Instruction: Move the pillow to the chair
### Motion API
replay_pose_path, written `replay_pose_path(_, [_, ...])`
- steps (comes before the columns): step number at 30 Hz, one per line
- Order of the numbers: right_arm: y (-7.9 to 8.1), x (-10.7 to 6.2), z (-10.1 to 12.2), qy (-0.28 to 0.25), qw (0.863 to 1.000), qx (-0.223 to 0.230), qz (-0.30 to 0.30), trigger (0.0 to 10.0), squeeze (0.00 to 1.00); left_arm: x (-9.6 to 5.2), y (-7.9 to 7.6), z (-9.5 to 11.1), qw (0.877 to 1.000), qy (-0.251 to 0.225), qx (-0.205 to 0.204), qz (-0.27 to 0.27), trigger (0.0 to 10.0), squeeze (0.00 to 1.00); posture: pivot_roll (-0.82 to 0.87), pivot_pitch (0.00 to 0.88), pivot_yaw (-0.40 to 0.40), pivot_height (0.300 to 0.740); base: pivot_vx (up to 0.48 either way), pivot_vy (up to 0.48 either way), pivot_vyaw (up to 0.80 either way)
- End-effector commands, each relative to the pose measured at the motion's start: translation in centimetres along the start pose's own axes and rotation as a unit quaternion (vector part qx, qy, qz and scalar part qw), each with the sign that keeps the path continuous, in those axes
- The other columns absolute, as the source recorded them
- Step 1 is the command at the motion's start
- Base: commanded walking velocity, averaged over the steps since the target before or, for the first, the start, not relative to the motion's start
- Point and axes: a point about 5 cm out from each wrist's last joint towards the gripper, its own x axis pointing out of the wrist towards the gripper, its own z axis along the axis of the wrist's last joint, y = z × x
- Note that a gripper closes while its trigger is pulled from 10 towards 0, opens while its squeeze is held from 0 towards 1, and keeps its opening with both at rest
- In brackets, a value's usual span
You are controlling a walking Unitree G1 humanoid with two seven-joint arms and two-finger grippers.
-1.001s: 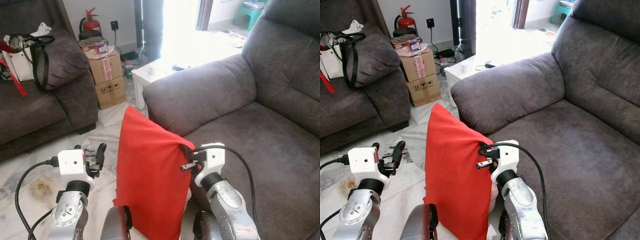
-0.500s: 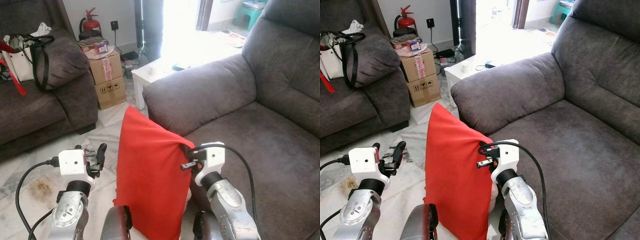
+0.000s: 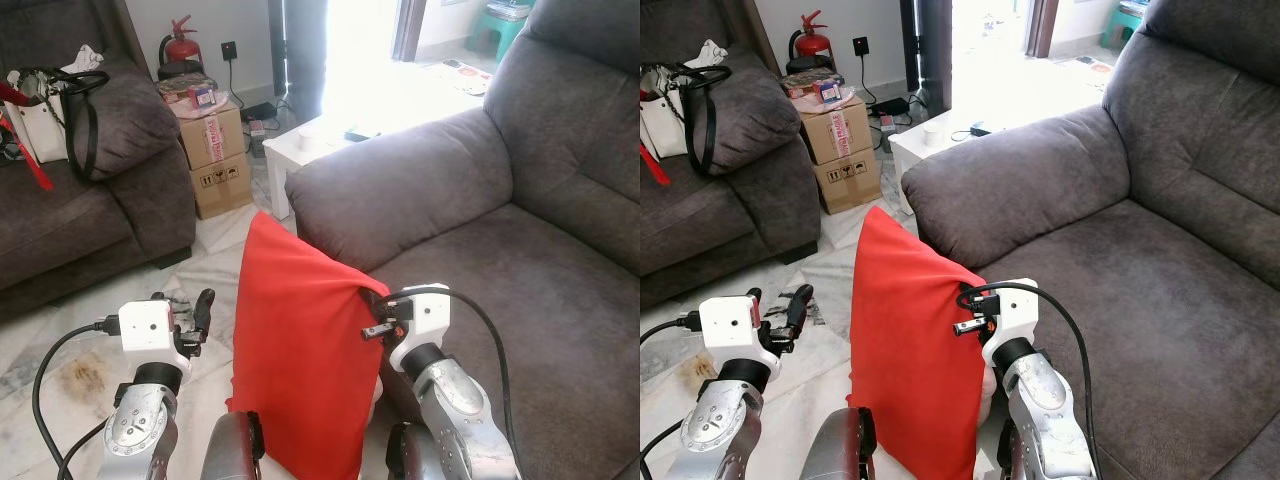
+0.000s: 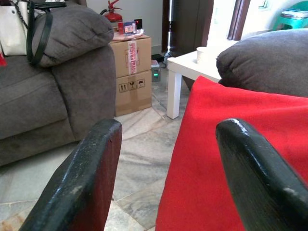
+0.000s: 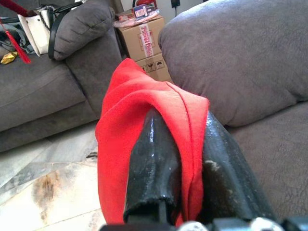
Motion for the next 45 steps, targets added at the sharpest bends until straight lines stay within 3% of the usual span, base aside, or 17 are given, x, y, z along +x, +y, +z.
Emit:
replay_pose_path(1, [0.36,0.79,3.13,-0.068,0.998,-0.011,0.010,10.0,0.00,-0.09,-0.14,0.40,1.000,-0.006,0.007,-0.002,10.0,0.00,0.09,0.000,-0.009,0.578,0.000,0.000,0.00])
replay_pose_path(28, [0.26,1.03,3.53,-0.076,0.997,-0.012,0.006,10.0,0.00,0.07,-0.10,0.17,1.000,-0.001,0.008,-0.005,10.0,0.00,0.08,0.000,-0.005,0.578,0.000,0.000,0.00])
replay_pose_path(45, [-0.27,0.99,3.62,-0.082,0.997,-0.012,0.000,10.0,0.00,0.38,-0.21,0.12,1.000,-0.002,0.009,-0.011,10.0,0.00,0.08,0.000,0.001,0.679,0.000,0.000,0.00])
